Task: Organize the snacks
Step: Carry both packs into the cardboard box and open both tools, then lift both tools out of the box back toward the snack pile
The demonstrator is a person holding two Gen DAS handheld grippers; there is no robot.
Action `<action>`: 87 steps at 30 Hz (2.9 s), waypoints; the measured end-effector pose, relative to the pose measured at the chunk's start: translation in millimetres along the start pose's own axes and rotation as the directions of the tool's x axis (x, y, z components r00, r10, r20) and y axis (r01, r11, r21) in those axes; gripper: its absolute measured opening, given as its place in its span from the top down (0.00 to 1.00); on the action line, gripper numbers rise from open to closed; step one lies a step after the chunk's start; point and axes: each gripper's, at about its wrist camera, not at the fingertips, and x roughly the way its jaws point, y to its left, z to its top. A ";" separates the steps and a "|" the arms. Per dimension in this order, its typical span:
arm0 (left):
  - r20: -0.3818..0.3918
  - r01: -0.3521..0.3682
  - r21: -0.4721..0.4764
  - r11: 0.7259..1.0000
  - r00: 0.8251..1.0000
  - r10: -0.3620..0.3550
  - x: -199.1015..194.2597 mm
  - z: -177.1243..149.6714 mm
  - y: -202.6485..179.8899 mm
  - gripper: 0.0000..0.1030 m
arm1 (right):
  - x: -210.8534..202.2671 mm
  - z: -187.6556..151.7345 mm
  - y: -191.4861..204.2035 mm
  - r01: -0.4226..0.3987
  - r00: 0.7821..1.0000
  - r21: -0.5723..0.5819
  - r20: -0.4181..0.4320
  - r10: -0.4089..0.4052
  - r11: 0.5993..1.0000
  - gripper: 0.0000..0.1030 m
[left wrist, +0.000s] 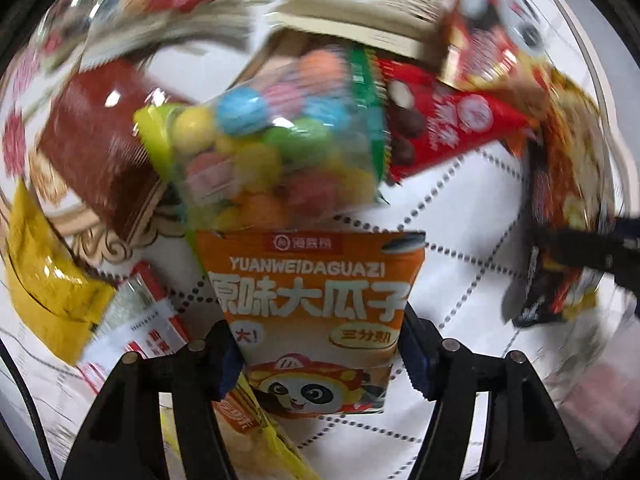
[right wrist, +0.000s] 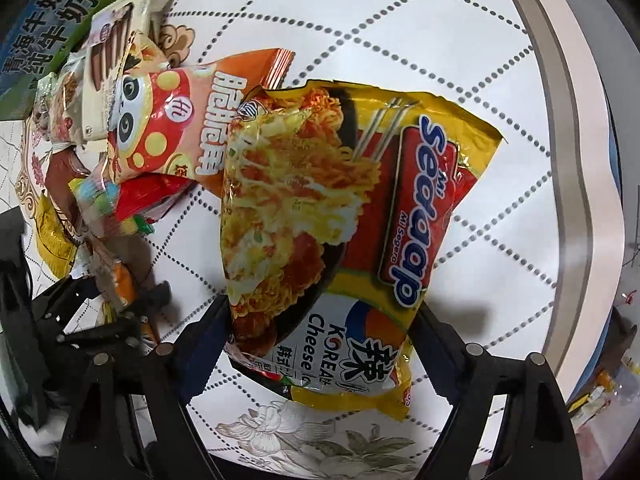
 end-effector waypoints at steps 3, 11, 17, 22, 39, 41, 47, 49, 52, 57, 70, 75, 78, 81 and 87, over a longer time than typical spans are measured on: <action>0.035 -0.033 -0.003 0.999 0.999 0.033 -12.1 5.0 10.2 0.45 | 3.3 -10.1 14.0 0.042 0.998 0.015 0.039 -0.043 0.999 0.12; 0.140 -0.035 -0.058 0.998 0.989 0.043 -84.7 -15.8 -7.1 0.49 | -4.9 -37.8 54.4 0.075 0.992 0.073 0.092 -0.081 0.995 0.16; 0.216 0.078 -0.102 0.992 0.975 -0.054 -162.1 -20.5 22.7 0.49 | -53.9 -71.5 66.7 -0.009 0.987 0.072 0.163 -0.003 0.997 0.19; 0.262 0.081 -0.104 0.991 0.964 -0.051 -237.3 -24.4 62.3 0.49 | -88.0 -89.9 85.1 -0.052 0.975 0.027 0.218 0.044 0.998 0.19; 0.450 0.125 -0.090 0.988 0.890 -0.072 -354.2 47.3 80.4 0.49 | -229.9 -21.3 151.9 -0.160 0.841 -0.151 0.496 0.215 0.975 0.19; 0.450 0.105 -0.121 0.987 0.892 -0.040 -355.7 79.3 93.2 0.49 | -237.1 16.4 173.7 -0.132 0.834 -0.186 0.511 0.211 0.974 0.19; 0.353 0.113 -0.198 0.974 0.935 -0.036 -323.8 180.9 130.6 0.49 | -245.5 115.8 196.9 -0.080 0.862 -0.240 0.471 0.188 0.968 0.19; 0.311 0.123 -0.224 0.967 0.949 -0.049 -295.9 209.6 141.6 0.49 | -236.8 149.5 205.5 -0.057 0.876 -0.260 0.450 0.173 0.964 0.19; 0.254 0.095 -0.241 0.966 0.967 -0.031 -263.9 240.4 149.3 0.49 | -209.3 196.4 210.4 -0.054 0.895 -0.257 0.415 0.161 0.965 0.19; 0.195 0.069 -0.250 0.966 0.981 -0.019 -237.3 259.1 152.1 0.47 | -176.3 235.8 199.4 -0.071 0.919 -0.245 0.362 0.159 0.967 0.19; 0.262 0.081 -0.283 0.956 0.965 -0.004 -230.8 240.6 109.3 0.06 | -161.1 283.0 182.1 -0.039 0.938 -0.200 0.331 0.105 0.979 0.04; 0.314 0.040 -0.311 0.950 0.947 0.063 -247.0 204.0 81.1 0.06 | -180.1 261.3 176.7 -0.003 0.930 -0.177 0.361 0.068 0.984 0.04; 0.355 0.020 -0.314 0.949 0.930 0.098 -260.5 179.9 67.0 0.07 | -193.1 243.2 179.6 0.014 0.920 -0.168 0.387 0.053 0.986 0.04; 0.408 -0.008 -0.310 0.951 0.902 0.140 -282.8 147.9 45.5 0.06 | -210.3 225.3 185.2 0.037 0.902 -0.169 0.430 0.040 0.985 0.04; 0.494 0.001 -0.313 0.950 0.854 0.162 -324.1 87.2 26.7 0.07 | -243.4 182.0 194.6 0.082 0.851 -0.174 0.524 0.022 0.981 0.04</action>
